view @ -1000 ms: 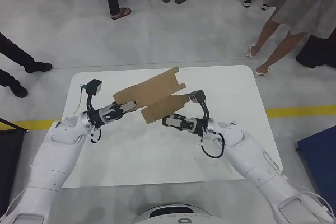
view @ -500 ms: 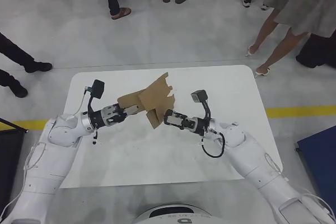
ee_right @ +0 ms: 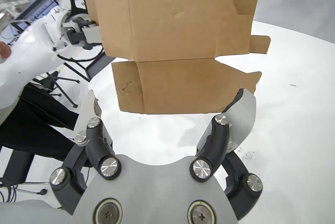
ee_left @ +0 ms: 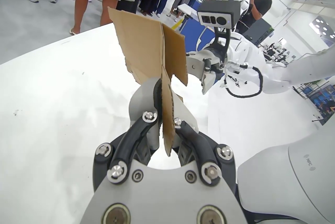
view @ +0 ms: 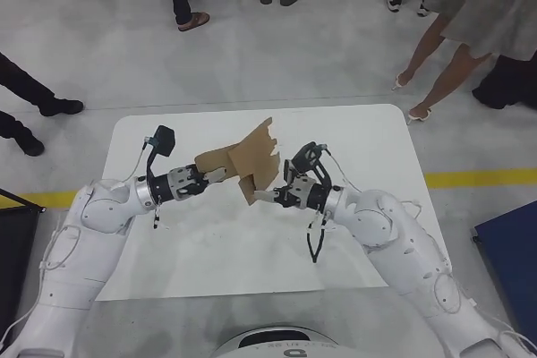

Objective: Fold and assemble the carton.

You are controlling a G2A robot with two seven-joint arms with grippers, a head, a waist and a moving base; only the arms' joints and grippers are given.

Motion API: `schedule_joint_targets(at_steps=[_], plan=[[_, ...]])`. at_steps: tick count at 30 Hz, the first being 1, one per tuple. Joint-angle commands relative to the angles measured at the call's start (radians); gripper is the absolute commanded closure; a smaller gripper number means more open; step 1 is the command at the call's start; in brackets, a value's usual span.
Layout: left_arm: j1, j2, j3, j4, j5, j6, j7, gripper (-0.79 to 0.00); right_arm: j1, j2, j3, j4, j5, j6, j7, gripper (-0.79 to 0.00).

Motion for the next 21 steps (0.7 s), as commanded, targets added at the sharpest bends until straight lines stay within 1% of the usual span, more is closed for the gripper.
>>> schedule_joint_targets(at_steps=[1, 3, 8, 12, 14, 17, 19, 20, 21], plan=[[-0.005, 0.0, 0.012, 0.001, -0.003, -0.002, -0.004, 0.0, 0.007, -0.002, -0.007, 0.004, -0.01, 0.02, 0.005, -0.754], [-0.01, 0.0, 0.022, 0.004, -0.005, -0.002, -0.004, 0.0, 0.015, -0.004, -0.015, 0.008, -0.021, 0.043, 0.009, -0.767], [-0.021, 0.001, 0.045, 0.012, -0.01, -0.002, -0.008, 0.0, 0.039, -0.01, -0.031, 0.03, -0.042, 0.094, 0.021, -0.76], [-0.028, 0.003, 0.05, 0.019, -0.015, -0.006, -0.009, 0.0, 0.052, -0.014, -0.037, 0.049, -0.071, 0.138, 0.019, -0.733], [-0.031, 0.005, 0.05, 0.023, -0.019, -0.006, -0.01, 0.0, 0.054, -0.015, -0.039, 0.053, -0.084, 0.154, 0.02, -0.705], [-0.034, 0.008, 0.051, 0.026, -0.022, -0.007, -0.013, 0.0, 0.052, -0.015, -0.033, 0.053, -0.101, 0.175, 0.009, -0.542], [-0.034, 0.009, 0.053, 0.026, -0.026, -0.006, -0.013, 0.0, 0.046, -0.014, -0.023, 0.052, -0.109, 0.186, 0.0, -0.388], [-0.035, 0.01, 0.055, 0.025, -0.027, -0.007, -0.015, 0.0, 0.043, -0.013, -0.018, 0.052, -0.112, 0.192, -0.003, -0.36], [-0.036, 0.01, 0.059, 0.025, -0.029, -0.008, -0.017, 0.0, 0.04, -0.013, -0.014, 0.052, -0.115, 0.197, -0.005, -0.351]])
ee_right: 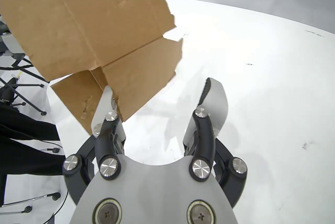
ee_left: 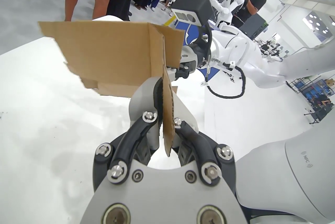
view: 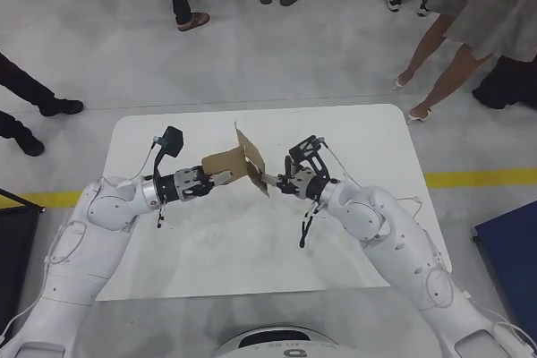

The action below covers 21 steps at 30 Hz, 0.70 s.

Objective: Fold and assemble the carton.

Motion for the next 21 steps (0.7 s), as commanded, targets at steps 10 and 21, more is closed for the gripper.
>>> schedule_joint_targets(at_steps=[10, 21], plan=[[-0.014, 0.004, 0.038, 0.0, -0.02, -0.006, -0.017, 0.0, 0.005, -0.005, -0.002, -0.003, 0.009, 0.011, 0.017, -0.345], [-0.008, 0.014, 0.054, 0.007, -0.044, -0.02, -0.036, 0.0, 0.018, -0.008, 0.028, 0.035, 0.053, 0.013, -0.005, 0.0]])
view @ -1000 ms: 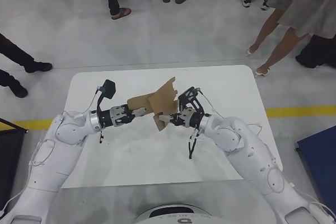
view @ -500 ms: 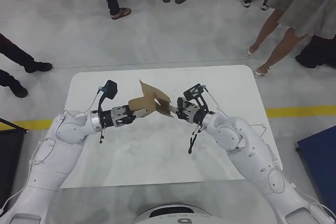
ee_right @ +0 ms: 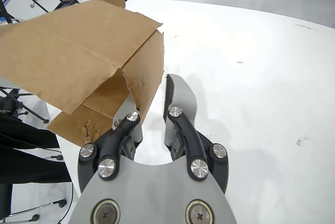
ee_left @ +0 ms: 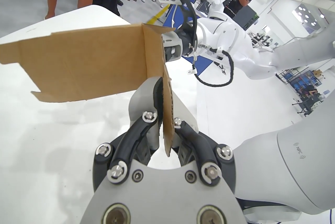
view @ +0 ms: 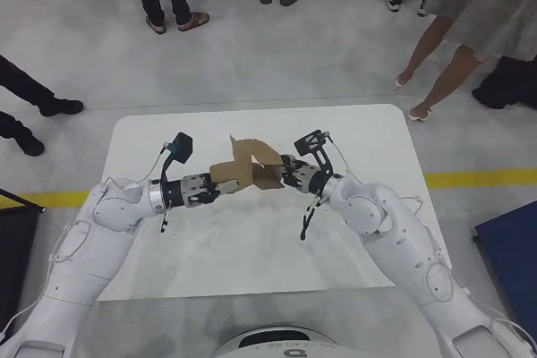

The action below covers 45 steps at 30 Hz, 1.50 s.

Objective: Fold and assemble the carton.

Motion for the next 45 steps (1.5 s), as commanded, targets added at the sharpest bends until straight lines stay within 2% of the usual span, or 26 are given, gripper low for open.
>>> schedule_joint_targets(at_steps=[1, 4, 5, 6, 7, 8, 16, 22, 26, 29, 40, 42, 45], plan=[[0.003, 0.001, 0.002, 0.003, -0.002, 0.001, 0.004, 0.0, -0.007, 0.002, 0.018, -0.004, 0.002, 0.003, -0.01, 0.0], [0.007, 0.002, 0.01, 0.004, -0.002, 0.002, 0.007, 0.0, -0.019, 0.006, 0.044, -0.016, -0.001, 0.006, -0.018, 0.0], [0.008, 0.002, 0.014, 0.004, -0.003, 0.004, 0.008, -0.034, -0.022, 0.008, 0.05, -0.021, -0.002, 0.005, -0.017, 0.0], [0.008, 0.002, 0.017, 0.004, -0.002, 0.005, 0.009, -0.292, -0.026, 0.008, 0.054, -0.027, -0.002, 0.003, -0.016, 0.0], [0.007, 0.003, 0.021, 0.004, -0.002, 0.006, 0.01, -0.754, -0.029, 0.009, 0.057, -0.033, -0.002, 0.002, -0.015, 0.0], [0.006, 0.003, 0.023, 0.005, -0.003, 0.007, 0.012, -0.785, -0.032, 0.009, 0.058, -0.038, -0.004, -0.001, -0.015, 0.0], [0.011, 0.013, -0.014, 0.025, -0.063, -0.02, 0.047, -0.785, -0.053, 0.011, 0.071, -0.047, 0.024, -0.05, -0.033, 0.0], [0.045, 0.036, -0.095, 0.079, -0.17, -0.044, 0.041, -0.785, -0.081, 0.023, 0.121, -0.047, 0.126, -0.26, -0.054, 0.0], [0.069, 0.051, -0.132, 0.086, -0.23, -0.051, 0.005, -0.785, -0.097, 0.033, 0.164, -0.052, 0.085, -0.35, -0.086, 0.0], [0.078, 0.059, -0.151, 0.08, -0.261, -0.035, -0.012, -0.785, -0.105, 0.036, 0.171, -0.057, 0.065, -0.37, -0.093, 0.0], [0.078, 0.059, -0.151, 0.08, -0.261, -0.035, -0.012, -0.785, -0.105, 0.036, 0.171, -0.057, 0.065, -0.37, -0.093, 0.0], [0.078, 0.059, -0.151, 0.08, -0.261, -0.035, -0.012, -0.785, -0.113, 0.033, 0.165, -0.04, 0.129, -0.375, -0.116, 0.0], [0.078, 0.059, -0.151, 0.08, -0.261, -0.035, -0.012, -0.785, -0.102, 0.025, 0.132, 0.032, 0.377, -0.519, -0.12, 0.0]])
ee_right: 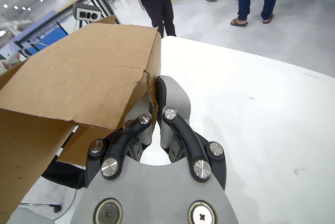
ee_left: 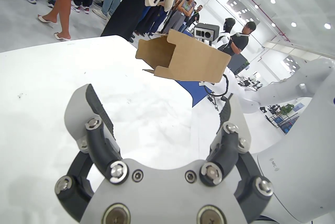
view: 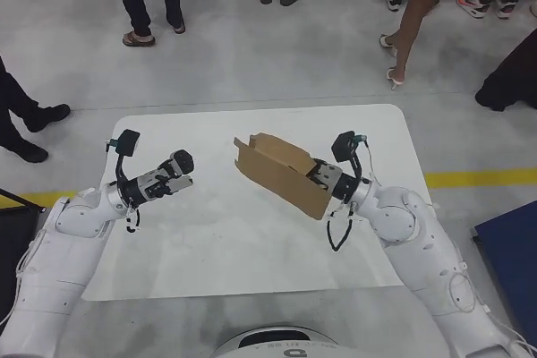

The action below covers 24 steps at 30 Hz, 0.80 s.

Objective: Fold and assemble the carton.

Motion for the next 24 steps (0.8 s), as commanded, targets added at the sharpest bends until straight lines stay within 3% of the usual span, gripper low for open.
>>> schedule_joint_targets(at_steps=[1, 5, 13, 18, 24], plan=[[0.0, 0.0, 0.0, 0.0, 0.0, 0.0, 0.0, -0.785, 0.022, -0.003, -0.025, 0.058, 0.219, -0.129, 0.028, 0.0], [0.0, 0.0, 0.0, 0.0, 0.0, 0.0, 0.0, -0.785, 0.077, -0.01, -0.121, 0.154, 0.608, -0.375, 0.129, 0.0], [0.0, 0.0, 0.0, 0.0, 0.0, 0.0, 0.0, -0.785, 0.158, -0.015, -0.207, 0.187, 1.128, -0.375, 0.453, 0.0], [0.0, 0.0, 0.0, 0.0, 0.0, 0.0, 0.0, -0.785, 0.177, -0.021, -0.238, 0.206, 1.22, -0.375, 0.461, 0.0], [0.0, 0.0, 0.0, 0.0, 0.0, 0.0, 0.0, -0.785, 0.177, -0.013, -0.224, 0.218, 1.15, -0.375, 0.461, 0.0]])
